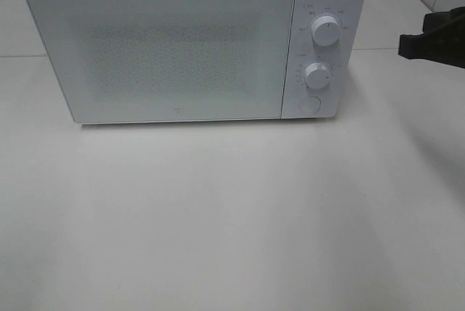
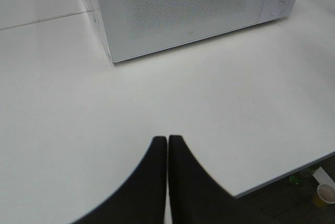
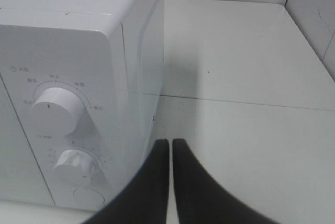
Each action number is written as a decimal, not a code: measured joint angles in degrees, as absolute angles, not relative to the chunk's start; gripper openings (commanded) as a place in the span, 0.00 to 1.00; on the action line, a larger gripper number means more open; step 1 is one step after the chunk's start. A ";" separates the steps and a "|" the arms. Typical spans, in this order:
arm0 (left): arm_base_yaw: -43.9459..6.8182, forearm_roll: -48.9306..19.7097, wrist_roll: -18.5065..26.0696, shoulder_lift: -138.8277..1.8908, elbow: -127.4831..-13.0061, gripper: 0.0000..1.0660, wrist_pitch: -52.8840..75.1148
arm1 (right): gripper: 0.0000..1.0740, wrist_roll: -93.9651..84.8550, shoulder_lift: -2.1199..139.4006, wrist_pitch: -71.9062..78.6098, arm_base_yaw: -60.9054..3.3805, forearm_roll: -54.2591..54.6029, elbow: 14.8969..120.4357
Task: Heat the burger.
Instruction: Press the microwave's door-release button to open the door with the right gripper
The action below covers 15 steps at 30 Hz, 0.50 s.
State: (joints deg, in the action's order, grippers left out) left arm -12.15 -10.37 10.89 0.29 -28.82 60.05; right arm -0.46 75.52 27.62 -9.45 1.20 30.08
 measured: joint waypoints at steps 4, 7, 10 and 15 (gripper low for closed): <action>-12.15 -10.37 10.89 0.29 -28.82 0.00 60.05 | 0.02 -0.40 80.90 36.27 -9.45 1.20 30.08; -12.15 -10.37 10.89 0.29 -28.82 0.00 60.05 | 0.02 0.00 84.17 40.39 -9.45 1.15 30.08; -12.15 -10.37 10.89 0.29 -28.82 0.00 60.05 | 0.01 0.86 85.37 41.48 -9.45 0.63 30.08; -12.15 -10.37 10.89 0.29 -28.82 0.00 60.05 | 0.00 7.79 94.02 48.24 -9.45 -14.15 30.02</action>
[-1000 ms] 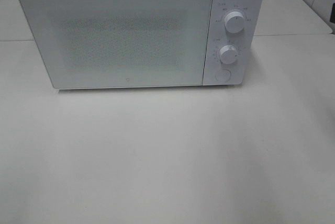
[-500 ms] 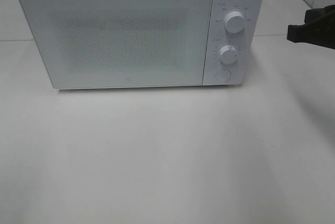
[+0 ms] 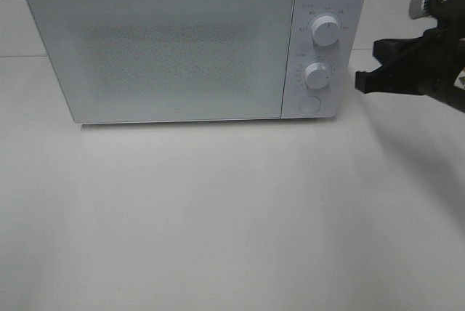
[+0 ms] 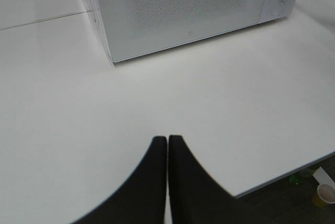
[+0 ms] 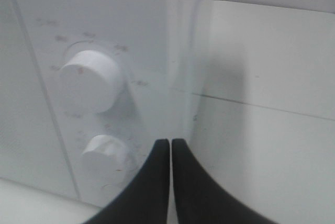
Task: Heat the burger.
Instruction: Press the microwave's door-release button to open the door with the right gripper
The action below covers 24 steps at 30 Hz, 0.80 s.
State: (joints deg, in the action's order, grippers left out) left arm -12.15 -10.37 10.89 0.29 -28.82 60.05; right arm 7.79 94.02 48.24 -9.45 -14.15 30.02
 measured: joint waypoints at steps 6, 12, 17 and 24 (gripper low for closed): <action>-12.15 -10.37 10.89 0.29 -28.82 0.00 60.05 | 0.00 15.36 98.15 53.74 -9.45 -21.49 29.97; -12.15 -10.37 10.89 0.29 -28.82 0.00 60.05 | 0.01 19.19 103.76 55.46 -9.45 -23.38 29.85; -12.15 -10.37 10.89 0.29 -28.82 0.00 60.05 | 0.02 20.40 106.17 55.52 -9.45 -23.38 29.85; -12.15 -10.37 10.89 0.29 -28.82 0.00 60.05 | 0.02 34.38 107.54 57.52 -9.45 -23.38 29.79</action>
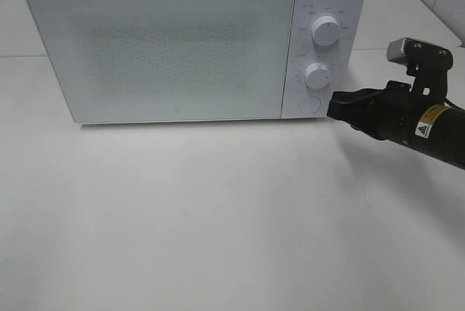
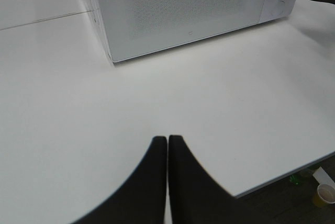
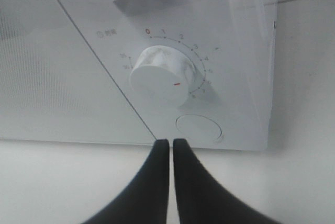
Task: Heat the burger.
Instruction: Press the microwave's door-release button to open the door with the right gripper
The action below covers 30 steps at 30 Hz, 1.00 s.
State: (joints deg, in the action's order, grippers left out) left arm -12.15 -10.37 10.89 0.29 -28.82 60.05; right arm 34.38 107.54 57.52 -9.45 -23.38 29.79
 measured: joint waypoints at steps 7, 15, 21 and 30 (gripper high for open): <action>-12.15 -10.37 10.89 0.29 -28.82 0.00 60.05 | 0.04 56.09 107.54 59.99 -9.45 -23.38 29.79; -12.15 -10.37 10.89 0.29 -28.82 0.00 60.05 | 0.05 69.67 107.54 60.22 -9.45 -23.38 29.79; -12.15 -10.37 10.89 0.29 -28.82 0.00 60.05 | 0.05 75.63 107.54 60.16 -9.45 -23.38 29.79; -12.15 -10.37 10.89 0.29 -28.82 0.00 60.05 | 0.05 80.67 107.54 58.10 -9.45 -22.63 29.79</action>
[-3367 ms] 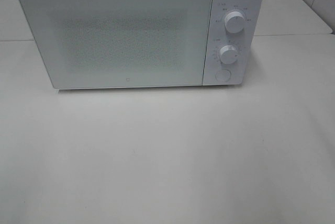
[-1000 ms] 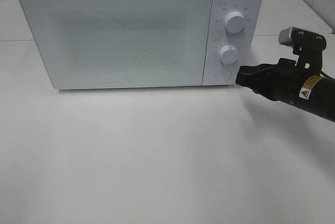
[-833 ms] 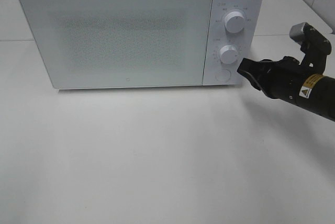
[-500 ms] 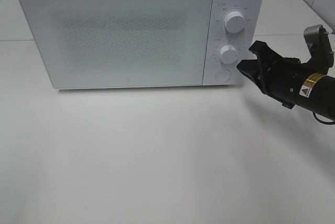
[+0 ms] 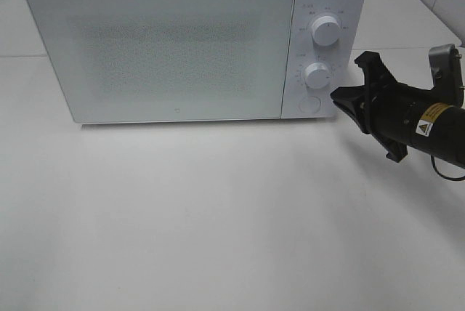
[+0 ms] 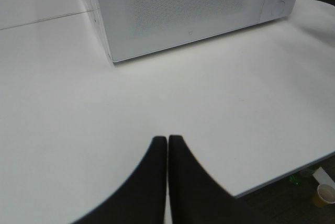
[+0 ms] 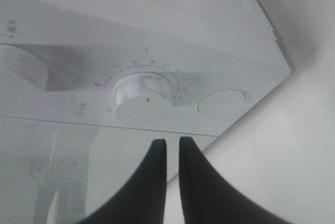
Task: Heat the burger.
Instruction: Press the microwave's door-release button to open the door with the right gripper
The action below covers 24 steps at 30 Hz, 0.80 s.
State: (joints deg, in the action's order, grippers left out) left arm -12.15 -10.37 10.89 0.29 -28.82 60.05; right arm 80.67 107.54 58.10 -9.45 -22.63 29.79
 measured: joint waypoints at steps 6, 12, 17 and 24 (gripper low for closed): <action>-12.15 -10.37 10.89 0.29 -28.82 0.00 60.05 | 0.05 81.99 107.54 57.47 -11.46 -18.22 29.79; -12.15 -10.37 10.89 0.29 -28.82 0.00 60.05 | 0.05 79.58 107.54 57.12 -16.27 -9.40 29.79; -12.15 -10.37 10.89 0.29 -28.82 0.00 60.05 | 0.05 79.01 107.54 54.72 -16.33 -8.25 31.40; -12.15 -10.37 10.89 0.29 -28.82 0.00 60.05 | 0.05 78.95 107.54 48.41 -16.33 -8.31 35.29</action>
